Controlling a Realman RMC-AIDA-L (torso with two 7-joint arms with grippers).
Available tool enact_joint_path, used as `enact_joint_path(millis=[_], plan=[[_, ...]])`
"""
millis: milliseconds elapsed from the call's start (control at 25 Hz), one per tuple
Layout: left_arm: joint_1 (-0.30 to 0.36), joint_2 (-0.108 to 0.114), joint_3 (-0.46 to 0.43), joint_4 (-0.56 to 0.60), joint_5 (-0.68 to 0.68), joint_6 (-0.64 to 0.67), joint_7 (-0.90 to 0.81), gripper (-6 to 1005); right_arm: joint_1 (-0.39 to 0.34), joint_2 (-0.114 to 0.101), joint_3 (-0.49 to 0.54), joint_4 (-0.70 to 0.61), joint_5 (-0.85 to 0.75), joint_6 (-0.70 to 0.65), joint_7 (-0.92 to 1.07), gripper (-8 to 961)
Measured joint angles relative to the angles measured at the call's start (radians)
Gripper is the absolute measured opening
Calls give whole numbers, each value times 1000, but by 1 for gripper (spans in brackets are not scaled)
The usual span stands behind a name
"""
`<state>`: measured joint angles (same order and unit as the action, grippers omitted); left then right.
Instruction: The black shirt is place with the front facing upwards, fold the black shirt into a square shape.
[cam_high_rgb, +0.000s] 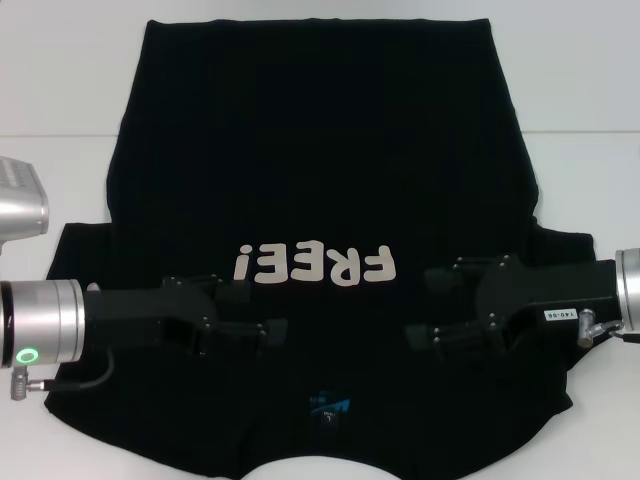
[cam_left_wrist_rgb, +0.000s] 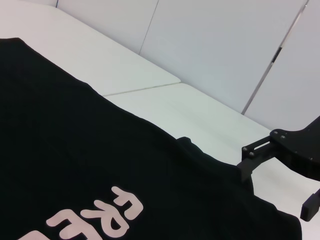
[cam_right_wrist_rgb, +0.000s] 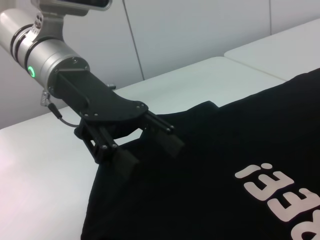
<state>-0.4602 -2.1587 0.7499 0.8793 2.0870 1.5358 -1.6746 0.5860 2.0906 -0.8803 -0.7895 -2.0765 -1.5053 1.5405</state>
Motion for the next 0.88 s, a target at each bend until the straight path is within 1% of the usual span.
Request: enact_joint_path(millis=[480, 560, 640, 720, 760, 840, 880], plan=[[0, 0, -3, 7, 1, 0, -6, 919, -5, 0, -29, -29, -1, -1, -4, 928], [0, 1, -20, 7, -5, -2, -13, 919, -6, 0, -23, -29, 0, 5, 13, 928], [2, 1, -73, 7, -19, -8, -33, 919, -7, 0, 0, -28, 5, 23, 60, 928], [4, 1, -164, 7, -29, -10, -84, 919, -6, 0, 44, -24, 8, 59, 140, 928], [6, 7, -227, 8, -32, -8, -128, 919, -6, -1, 65, -21, 8, 75, 179, 928], [13, 22, -293, 8, -33, -1, -220, 920, -5, -4, 109, -19, 9, 104, 272, 928], [24, 39, -321, 8, -32, 4, -300, 920, -5, -5, 126, -19, 9, 115, 321, 928]])
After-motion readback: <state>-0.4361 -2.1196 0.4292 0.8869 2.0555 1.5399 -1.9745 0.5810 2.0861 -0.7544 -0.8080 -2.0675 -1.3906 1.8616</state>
